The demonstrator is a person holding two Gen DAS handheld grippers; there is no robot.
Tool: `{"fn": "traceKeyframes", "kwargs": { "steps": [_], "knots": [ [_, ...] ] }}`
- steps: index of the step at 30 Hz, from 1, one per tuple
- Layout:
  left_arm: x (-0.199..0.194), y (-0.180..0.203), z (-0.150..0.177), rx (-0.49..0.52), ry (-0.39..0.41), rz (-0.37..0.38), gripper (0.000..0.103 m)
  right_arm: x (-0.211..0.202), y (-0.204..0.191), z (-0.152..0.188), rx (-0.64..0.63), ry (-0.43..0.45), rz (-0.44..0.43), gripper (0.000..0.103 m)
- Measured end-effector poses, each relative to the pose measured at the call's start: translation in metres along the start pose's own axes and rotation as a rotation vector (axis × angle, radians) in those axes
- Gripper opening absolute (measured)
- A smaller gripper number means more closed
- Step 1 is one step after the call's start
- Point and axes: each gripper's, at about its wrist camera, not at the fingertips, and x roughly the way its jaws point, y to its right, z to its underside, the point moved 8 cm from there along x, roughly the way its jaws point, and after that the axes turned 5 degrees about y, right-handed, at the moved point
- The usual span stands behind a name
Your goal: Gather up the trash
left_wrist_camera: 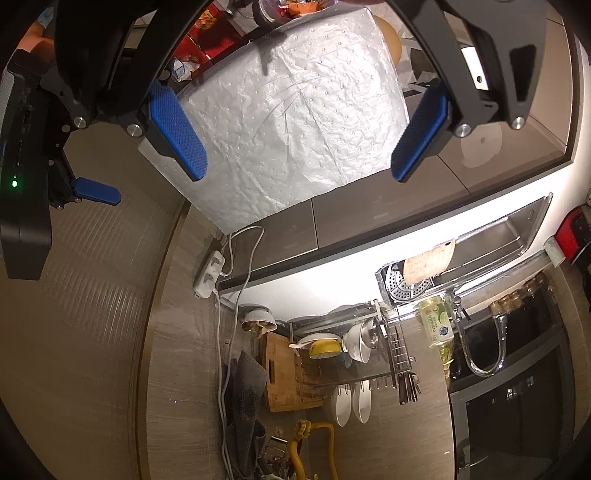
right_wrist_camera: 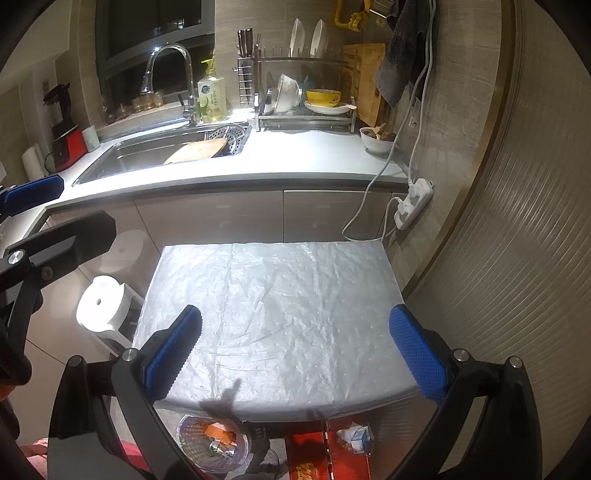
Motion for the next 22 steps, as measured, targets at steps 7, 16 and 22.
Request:
{"fn": "traceKeyframes", "kwargs": {
  "steps": [7,16,22],
  "knots": [
    [-0.004,0.003,-0.001,0.005,0.023,-0.012,0.095,-0.003,0.004,0.000,0.003,0.006,0.005,0.101],
    [-0.007,0.007,-0.006,0.020,0.042,-0.033,0.095,-0.005,0.008,0.002,0.008,0.002,0.005,0.101],
    [-0.005,0.010,-0.005,0.025,0.034,-0.033,0.095,-0.006,0.011,0.005,0.012,-0.001,0.005,0.101]
  ]
}}
